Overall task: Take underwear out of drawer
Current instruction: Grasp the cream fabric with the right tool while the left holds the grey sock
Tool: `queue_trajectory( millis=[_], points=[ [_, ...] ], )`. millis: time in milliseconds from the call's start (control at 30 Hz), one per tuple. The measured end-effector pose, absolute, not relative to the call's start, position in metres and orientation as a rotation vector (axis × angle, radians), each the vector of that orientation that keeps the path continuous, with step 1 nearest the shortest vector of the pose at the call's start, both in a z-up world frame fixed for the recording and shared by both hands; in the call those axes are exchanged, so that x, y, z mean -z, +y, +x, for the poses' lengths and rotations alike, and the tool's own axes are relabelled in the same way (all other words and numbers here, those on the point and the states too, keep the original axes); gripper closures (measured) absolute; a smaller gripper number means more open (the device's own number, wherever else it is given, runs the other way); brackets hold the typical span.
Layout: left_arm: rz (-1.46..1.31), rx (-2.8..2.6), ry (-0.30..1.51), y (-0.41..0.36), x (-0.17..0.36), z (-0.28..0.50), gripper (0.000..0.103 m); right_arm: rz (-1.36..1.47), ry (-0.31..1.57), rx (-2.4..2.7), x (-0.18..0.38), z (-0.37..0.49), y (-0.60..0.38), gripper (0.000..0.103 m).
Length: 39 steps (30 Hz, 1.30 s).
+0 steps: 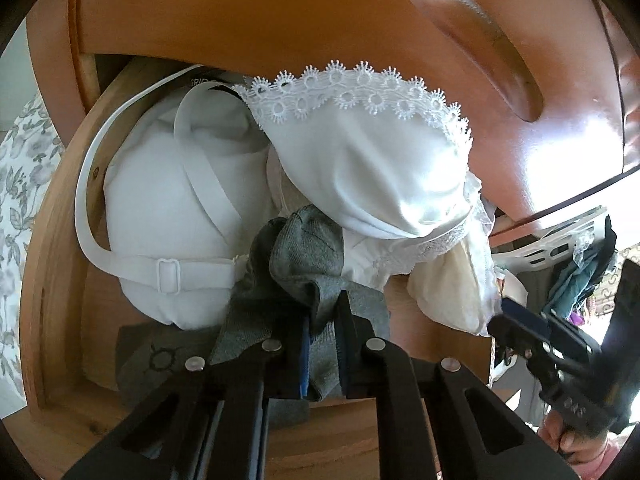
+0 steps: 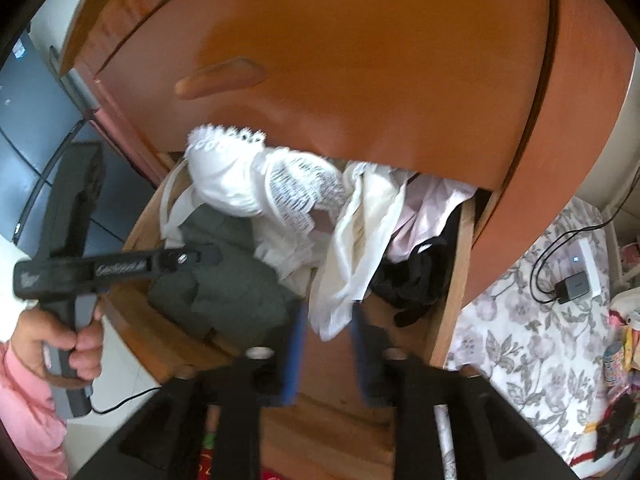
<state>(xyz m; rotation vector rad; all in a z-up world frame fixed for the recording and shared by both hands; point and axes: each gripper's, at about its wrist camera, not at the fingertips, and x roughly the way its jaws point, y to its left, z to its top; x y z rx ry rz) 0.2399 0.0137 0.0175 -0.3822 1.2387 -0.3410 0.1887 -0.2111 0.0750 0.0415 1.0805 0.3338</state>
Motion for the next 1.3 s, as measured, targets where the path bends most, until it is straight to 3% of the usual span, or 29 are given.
queue_trajectory(
  millis=[533,600,733,800,967,1000,1033,1067,1300],
  points=[
    [-0.318,0.327,1.258,0.006,-0.023,0.245,0.09,0.011,1.18,-0.24,-0.043,0.24,-0.197,0.069],
    [-0.313,0.32,1.264,0.005,-0.024,0.247,0.086,0.008,1.191,-0.226,-0.041,0.241,-0.197,0.069],
    [-0.334,0.317,1.274,0.003,-0.021,0.251,0.059,0.031,1.197,-0.219,-0.038,0.243,-0.203,0.076],
    [-0.337,0.313,1.275,0.001,-0.019,0.253,0.058,0.038,1.195,-0.215,-0.038,0.244,-0.205,0.083],
    [-0.345,0.292,1.273,-0.002,-0.018,0.255,0.059,0.062,1.188,-0.212,-0.035,0.244,-0.209,0.095],
    [-0.353,0.29,1.273,-0.002,-0.018,0.256,0.063,0.06,1.187,-0.214,-0.032,0.244,-0.212,0.096],
    [-0.36,0.287,1.274,-0.001,-0.017,0.256,0.076,0.058,1.185,-0.216,-0.03,0.244,-0.213,0.096],
    [-0.372,0.285,1.276,0.002,-0.016,0.255,0.082,0.058,1.185,-0.219,-0.03,0.242,-0.213,0.097],
    [-0.422,0.317,1.251,0.011,-0.018,0.248,0.09,0.061,1.158,-0.279,-0.034,0.222,-0.207,0.098]
  ],
)
